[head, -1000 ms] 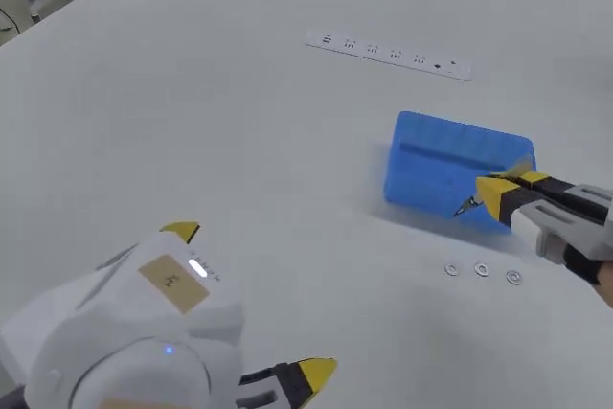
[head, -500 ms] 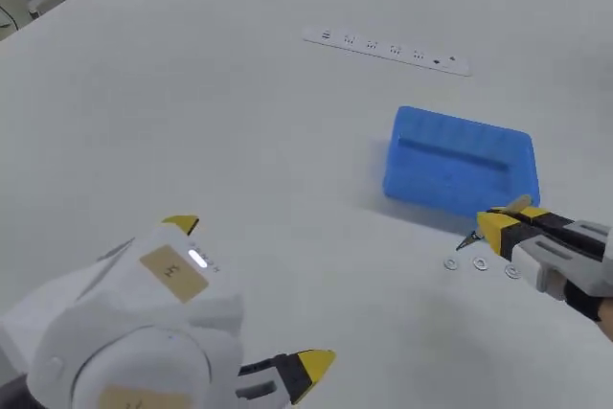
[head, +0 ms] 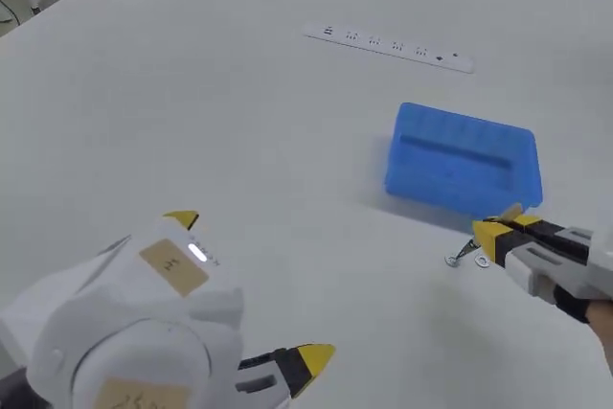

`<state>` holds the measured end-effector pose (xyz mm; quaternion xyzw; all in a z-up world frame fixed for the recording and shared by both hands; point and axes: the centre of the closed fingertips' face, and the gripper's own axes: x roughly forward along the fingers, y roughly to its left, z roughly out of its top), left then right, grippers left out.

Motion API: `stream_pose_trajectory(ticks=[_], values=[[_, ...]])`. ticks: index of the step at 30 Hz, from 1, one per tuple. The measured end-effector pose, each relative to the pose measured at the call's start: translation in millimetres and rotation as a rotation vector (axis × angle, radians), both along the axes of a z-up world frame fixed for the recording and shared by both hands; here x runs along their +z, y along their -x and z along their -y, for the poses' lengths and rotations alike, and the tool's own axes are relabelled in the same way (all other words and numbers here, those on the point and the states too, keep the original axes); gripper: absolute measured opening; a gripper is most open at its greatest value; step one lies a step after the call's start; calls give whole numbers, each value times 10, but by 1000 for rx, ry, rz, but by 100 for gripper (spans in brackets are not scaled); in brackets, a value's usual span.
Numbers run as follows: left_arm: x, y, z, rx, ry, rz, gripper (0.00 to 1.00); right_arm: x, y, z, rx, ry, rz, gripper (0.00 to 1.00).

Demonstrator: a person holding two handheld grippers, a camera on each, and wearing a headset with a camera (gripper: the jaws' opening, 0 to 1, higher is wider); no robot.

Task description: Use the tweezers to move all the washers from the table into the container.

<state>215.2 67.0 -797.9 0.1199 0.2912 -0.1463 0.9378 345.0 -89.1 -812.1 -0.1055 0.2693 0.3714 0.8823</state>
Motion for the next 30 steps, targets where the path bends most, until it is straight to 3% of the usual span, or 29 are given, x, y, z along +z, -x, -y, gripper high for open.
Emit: stream_pose_trajectory(ticks=[8, 19, 25, 30], values=[[-3, 1, 3, -3, -2, -1, 96, -15, 22, -11, 1, 3, -7, 2], [-5, 3, 9, -9, -9, -1, 96, -14, -16, -48, 18, 28, 22, 1], [-24, 9, 17, -13, -4, -12, 95, -8, -45, -36, 13, 36, 2, 0], [-23, 13, 30, -21, -11, -10, 95, 69, -49, -14, 8, 21, 6, 0]])
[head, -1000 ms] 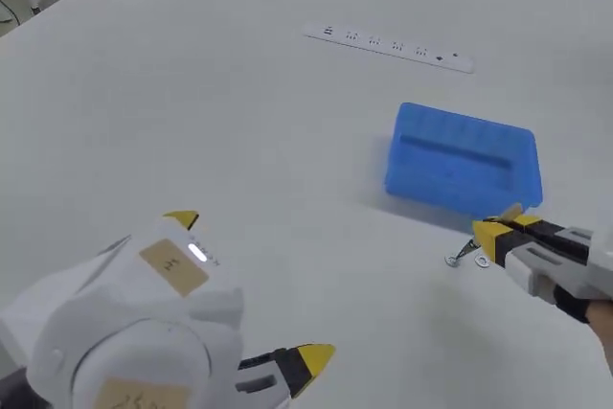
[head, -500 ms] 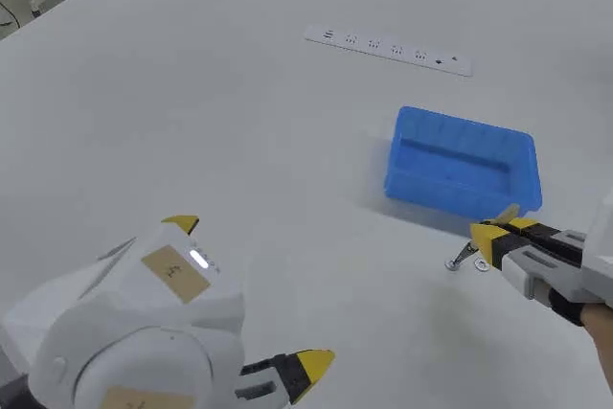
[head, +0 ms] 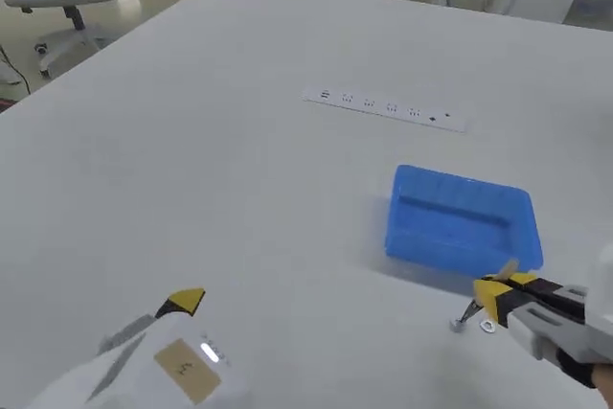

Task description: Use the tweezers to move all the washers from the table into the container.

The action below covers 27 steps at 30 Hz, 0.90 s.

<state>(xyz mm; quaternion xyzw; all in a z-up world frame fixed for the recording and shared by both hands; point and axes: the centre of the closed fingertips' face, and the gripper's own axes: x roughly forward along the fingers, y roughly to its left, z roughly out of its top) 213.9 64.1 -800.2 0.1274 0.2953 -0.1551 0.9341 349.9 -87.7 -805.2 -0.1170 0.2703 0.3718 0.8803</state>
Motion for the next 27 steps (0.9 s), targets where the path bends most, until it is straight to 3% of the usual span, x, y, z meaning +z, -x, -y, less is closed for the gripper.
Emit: stream_pose_trajectory(ticks=[15, 27], values=[[65, -23, -6, 7, 13, 33, 97, 390, -237, -85, 17, -16, 95, 0], [37, -23, -25, 10, -2, 24, 97, 564, -567, -180, -20, -77, 135, 0]])
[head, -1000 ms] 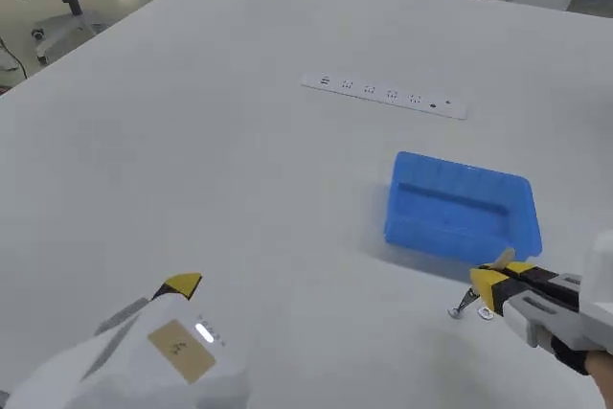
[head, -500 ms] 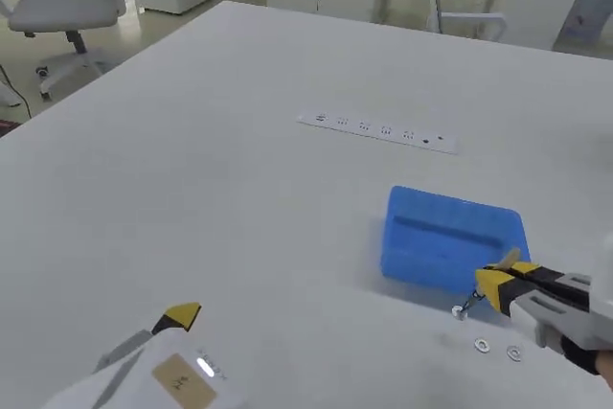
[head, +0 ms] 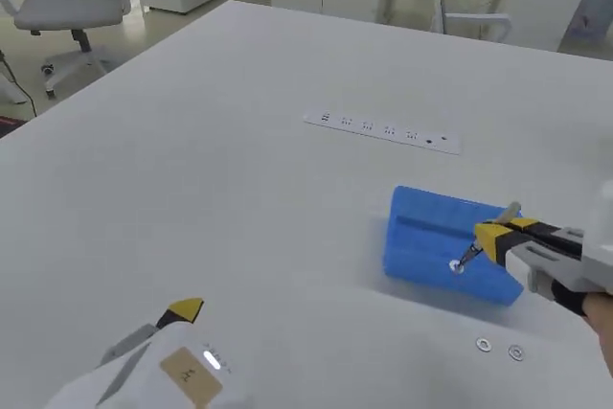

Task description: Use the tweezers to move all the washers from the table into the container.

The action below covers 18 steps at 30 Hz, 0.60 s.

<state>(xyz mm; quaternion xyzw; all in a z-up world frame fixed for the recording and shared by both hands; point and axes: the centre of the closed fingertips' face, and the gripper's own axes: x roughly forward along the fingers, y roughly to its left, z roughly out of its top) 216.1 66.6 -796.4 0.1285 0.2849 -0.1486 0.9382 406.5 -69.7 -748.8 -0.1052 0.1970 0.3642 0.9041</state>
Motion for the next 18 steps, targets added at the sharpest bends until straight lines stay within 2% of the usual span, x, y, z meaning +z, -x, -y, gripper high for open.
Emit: stream_pose_trajectory(ticks=[4, 12, 18], values=[[-29, 13, 30, -20, -29, -5, 97, -52, -97, -23, -15, -24, -20, 0], [-23, 7, 17, -14, -16, -6, 97, -270, -194, -19, -43, -35, -67, 1], [-53, 20, 30, -24, -27, -19, 96, -398, -207, -32, -43, -24, -89, 1]])
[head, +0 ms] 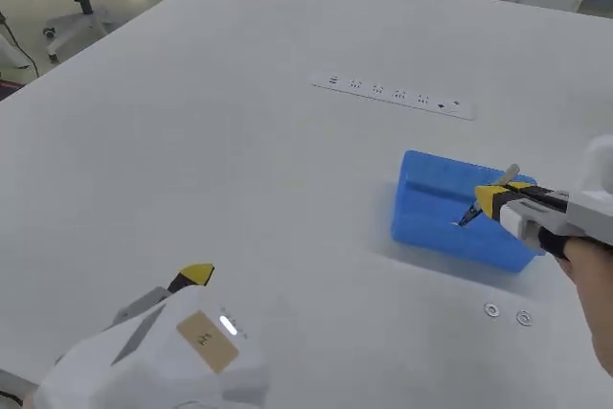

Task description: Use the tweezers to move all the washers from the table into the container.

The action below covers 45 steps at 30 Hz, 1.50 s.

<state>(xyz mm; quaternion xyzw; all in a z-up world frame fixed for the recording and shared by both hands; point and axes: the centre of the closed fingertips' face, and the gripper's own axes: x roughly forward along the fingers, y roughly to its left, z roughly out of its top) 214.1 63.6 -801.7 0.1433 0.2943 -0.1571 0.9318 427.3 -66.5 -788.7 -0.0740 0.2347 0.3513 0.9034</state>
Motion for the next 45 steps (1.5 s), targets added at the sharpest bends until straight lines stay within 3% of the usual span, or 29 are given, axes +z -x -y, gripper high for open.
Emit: stream_pose_trajectory(ticks=[6, 11, 13, 14, 23, 29, 36, 41, 45], values=[[-6, 1, -7, 4, 3, -4, 96, -90, 3, -43, 7, 13, -7, 1], [31, -15, -47, 22, -5, 18, 96, -160, -13, -50, 10, 28, -9, 1], [31, -16, -60, 31, 6, 12, 95, -196, -10, -52, 12, 39, -11, 1], [26, -16, -63, 35, 11, 9, 95, -177, -12, -53, 12, 31, 3, 1], [7, -3, -39, 22, 4, 2, 95, -173, -27, -23, -1, 26, -21, 2], [-1, 1, -41, 22, 3, -2, 95, -1, -12, 25, 1, 16, 13, 2], [3, 0, -42, 23, 3, 0, 95, 301, 190, 175, 10, -21, 55, 2], [-4, 5, -35, 19, 1, -4, 95, 373, 362, 292, 3, -39, 56, 2], [-8, 7, -26, 13, -3, -6, 95, 321, 464, 352, 1, -34, 39, 2]])
